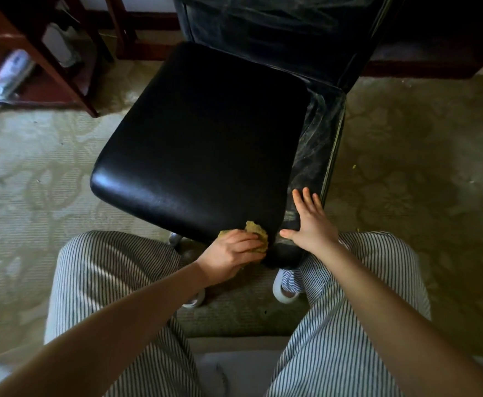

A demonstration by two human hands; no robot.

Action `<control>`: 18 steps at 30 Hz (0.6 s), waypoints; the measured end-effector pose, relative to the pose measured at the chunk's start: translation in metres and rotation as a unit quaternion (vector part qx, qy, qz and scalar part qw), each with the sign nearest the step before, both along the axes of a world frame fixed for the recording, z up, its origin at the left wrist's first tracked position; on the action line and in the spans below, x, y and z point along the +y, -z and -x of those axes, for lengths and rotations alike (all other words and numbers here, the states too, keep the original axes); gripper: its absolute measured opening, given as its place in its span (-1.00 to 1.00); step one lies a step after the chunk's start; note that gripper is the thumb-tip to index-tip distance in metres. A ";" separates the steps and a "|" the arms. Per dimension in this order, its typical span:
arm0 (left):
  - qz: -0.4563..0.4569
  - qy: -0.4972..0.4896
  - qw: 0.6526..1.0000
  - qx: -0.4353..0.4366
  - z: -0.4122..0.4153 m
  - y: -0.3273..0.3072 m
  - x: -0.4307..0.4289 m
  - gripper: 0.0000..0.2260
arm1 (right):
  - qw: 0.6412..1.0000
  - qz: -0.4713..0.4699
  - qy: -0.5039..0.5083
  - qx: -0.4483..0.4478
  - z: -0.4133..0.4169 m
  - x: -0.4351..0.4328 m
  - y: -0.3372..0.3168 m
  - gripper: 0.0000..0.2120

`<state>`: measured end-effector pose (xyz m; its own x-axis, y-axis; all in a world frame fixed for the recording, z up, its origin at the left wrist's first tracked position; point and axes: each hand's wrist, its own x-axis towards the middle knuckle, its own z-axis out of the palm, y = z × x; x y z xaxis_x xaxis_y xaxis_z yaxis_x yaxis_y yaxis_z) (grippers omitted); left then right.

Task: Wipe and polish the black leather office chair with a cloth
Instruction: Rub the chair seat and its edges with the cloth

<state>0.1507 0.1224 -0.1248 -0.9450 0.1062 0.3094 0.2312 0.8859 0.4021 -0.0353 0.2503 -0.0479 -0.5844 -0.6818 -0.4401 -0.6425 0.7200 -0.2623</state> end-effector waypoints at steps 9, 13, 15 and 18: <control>-0.288 -0.513 0.805 0.078 -0.045 -0.024 0.014 -0.78 | 1.000 -0.008 0.005 0.002 -0.008 -0.001 -0.003 -0.09; -0.514 -0.707 0.475 0.105 -0.055 -0.031 -0.012 -0.76 | 1.000 -0.006 0.007 -0.002 -0.012 -0.004 -0.004 -0.08; -0.538 -0.700 0.451 0.132 -0.048 -0.032 -0.023 -0.74 | 1.000 -0.003 0.009 0.000 -0.014 -0.007 -0.005 -0.08; -0.570 -0.680 0.430 0.164 -0.022 -0.036 -0.018 -0.69 | 1.000 0.002 0.011 0.006 -0.018 -0.010 -0.004 -0.08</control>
